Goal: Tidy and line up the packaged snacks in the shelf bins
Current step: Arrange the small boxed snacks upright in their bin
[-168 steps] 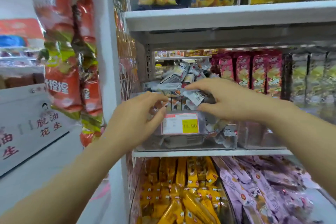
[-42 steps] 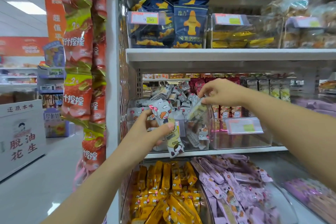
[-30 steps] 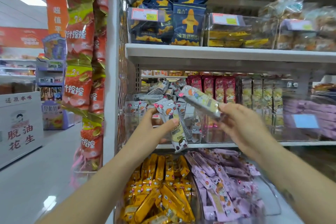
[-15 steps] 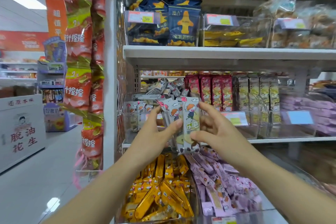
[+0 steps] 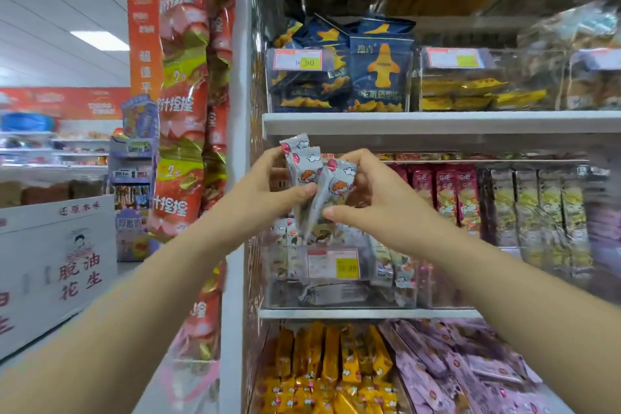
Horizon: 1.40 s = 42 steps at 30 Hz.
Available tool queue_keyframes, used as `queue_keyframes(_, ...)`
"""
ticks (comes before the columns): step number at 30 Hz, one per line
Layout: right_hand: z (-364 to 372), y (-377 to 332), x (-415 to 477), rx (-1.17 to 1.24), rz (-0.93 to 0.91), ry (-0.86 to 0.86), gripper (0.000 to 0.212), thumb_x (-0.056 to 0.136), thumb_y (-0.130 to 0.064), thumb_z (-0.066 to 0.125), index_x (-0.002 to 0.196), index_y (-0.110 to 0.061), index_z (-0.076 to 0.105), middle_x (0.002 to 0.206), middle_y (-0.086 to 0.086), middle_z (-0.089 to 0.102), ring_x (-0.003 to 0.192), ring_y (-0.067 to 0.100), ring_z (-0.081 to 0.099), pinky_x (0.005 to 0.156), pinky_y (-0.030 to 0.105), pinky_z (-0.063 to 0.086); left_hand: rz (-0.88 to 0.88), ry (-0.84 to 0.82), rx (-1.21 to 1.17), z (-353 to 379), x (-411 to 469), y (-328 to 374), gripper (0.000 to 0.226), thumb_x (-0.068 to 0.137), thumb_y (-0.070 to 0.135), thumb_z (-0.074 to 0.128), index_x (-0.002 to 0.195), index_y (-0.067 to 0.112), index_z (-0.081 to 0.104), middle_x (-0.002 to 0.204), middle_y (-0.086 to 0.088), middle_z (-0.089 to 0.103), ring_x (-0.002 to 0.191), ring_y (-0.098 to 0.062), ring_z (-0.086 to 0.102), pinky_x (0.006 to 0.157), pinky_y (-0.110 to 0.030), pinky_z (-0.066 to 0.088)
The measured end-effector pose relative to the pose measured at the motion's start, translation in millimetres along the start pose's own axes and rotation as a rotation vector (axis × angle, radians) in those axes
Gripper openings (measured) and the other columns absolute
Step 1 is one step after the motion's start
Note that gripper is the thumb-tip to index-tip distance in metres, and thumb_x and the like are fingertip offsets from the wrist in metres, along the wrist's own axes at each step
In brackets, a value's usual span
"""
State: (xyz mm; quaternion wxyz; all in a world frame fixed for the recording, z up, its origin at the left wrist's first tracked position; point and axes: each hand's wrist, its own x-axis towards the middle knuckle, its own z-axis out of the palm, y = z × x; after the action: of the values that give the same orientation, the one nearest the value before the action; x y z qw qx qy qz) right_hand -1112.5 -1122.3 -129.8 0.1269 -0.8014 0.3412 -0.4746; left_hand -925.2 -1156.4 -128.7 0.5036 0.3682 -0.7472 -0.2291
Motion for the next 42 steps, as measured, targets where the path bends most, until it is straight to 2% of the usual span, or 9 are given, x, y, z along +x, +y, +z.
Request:
queue_keyframes(8,38.0,35.2,42.1,-0.281,0.015,-0.012,0.045,0.081,-0.022,0.073,0.104,-0.035,0.037,0.092,0.001,0.062,0.065,0.016,0.058,0.061,0.034,0.047,-0.030,-0.034,0.515,-22.5,31.4,-19.4,0.049,0.081,0.024,0.069,0.120,0.025,0.039,0.094,0.009,0.061,0.072,-0.001,0.059,0.053,-0.008,0.041)
queue_keyframes(14,46.3,51.0,55.4,-0.325,0.134,-0.151,0.051,0.081,-0.035,0.071,0.124,-0.028,0.044,0.108,-0.007,0.058,0.066,-0.003,0.053,0.053,0.012,0.038,0.001,-0.108,0.774,-14.7,37.4,-25.3,0.068,0.084,0.021,0.064,0.139,0.023,0.024,0.085,0.008,0.050,0.066,-0.003,0.050,0.049,-0.014,0.036)
queue_keyframes(19,38.9,55.7,61.9,-0.289,0.247,-0.295,0.058,0.089,-0.029,0.061,0.137,-0.025,0.030,0.070,-0.006,0.050,0.033,0.000,0.038,0.039,0.016,0.028,-0.082,-0.296,0.984,-8.7,55.9,-20.5,0.071,0.089,0.019,0.059,0.145,0.019,0.015,0.091,-0.005,0.056,0.075,-0.016,0.056,0.059,-0.031,0.046)
queue_keyframes(24,33.3,57.5,61.5,-0.284,0.255,-0.290,0.053,0.085,-0.033,0.066,0.124,-0.032,0.030,0.115,-0.002,0.048,0.093,0.003,0.063,0.079,0.033,0.051,-0.162,-0.451,1.148,-4.7,79.5,-8.0,0.070,0.085,0.028,0.065,0.140,0.019,0.022,0.097,-0.007,0.060,0.079,-0.022,0.059,0.064,-0.037,0.048)
queue_keyframes(27,27.5,60.2,59.4,-0.285,0.237,-0.271,0.046,0.085,-0.033,0.067,0.116,-0.034,0.033,0.111,-0.002,0.054,0.042,-0.002,0.046,0.050,0.026,0.039,-0.202,-0.494,1.173,-4.7,88.0,-3.1,0.072,0.083,0.033,0.068,0.139,0.019,0.026,0.094,-0.001,0.052,0.079,-0.019,0.052,0.063,-0.030,0.044)
queue_keyframes(29,24.3,62.5,60.4,-0.273,0.227,-0.251,0.042,0.085,-0.034,0.067,0.114,-0.036,0.036,0.117,-0.002,0.056,0.036,0.000,0.042,0.048,0.025,0.035,-0.232,-0.527,1.176,-4.6,92.2,-0.3,0.076,0.083,0.034,0.069,0.142,0.020,0.024,0.116,-0.007,0.054,0.091,-0.023,0.053,0.067,-0.026,0.041)
queue_keyframes(34,27.4,65.8,62.5,-0.219,0.220,-0.249,0.026,0.087,-0.030,0.065,0.098,-0.036,0.043,0.111,0.003,0.063,0.057,0.012,0.052,0.070,0.040,0.051,-0.290,-0.663,1.311,9.6,93.7,-9.0,0.073,0.082,0.039,0.070,0.141,0.021,0.033,0.134,-0.002,0.049,0.113,-0.023,0.050,0.088,-0.032,0.042)
queue_keyframes(37,34.9,68.8,61.2,-0.257,0.199,-0.298,0.022,0.089,-0.030,0.063,0.100,-0.033,0.044,0.093,-0.011,0.055,0.059,0.006,0.052,0.069,0.030,0.047,-0.290,-0.738,1.366,17.8,89.2,-23.7,0.053,0.083,0.033,0.070,0.128,0.015,0.050,0.102,-0.001,0.059,0.088,-0.020,0.054,0.075,-0.030,0.046)
queue_keyframes(42,45.4,69.8,67.3,-0.342,0.206,-0.398,0.041,0.090,-0.033,0.062,0.126,-0.023,0.047,0.124,-0.004,0.053,0.110,0.017,0.057,0.093,0.035,0.047,-0.167,-0.644,1.394,15.8,80.2,-28.1,0.038,0.086,0.020,0.065,0.122,0.012,0.054,0.093,-0.001,0.055,0.080,-0.019,0.052,0.062,-0.025,0.040)
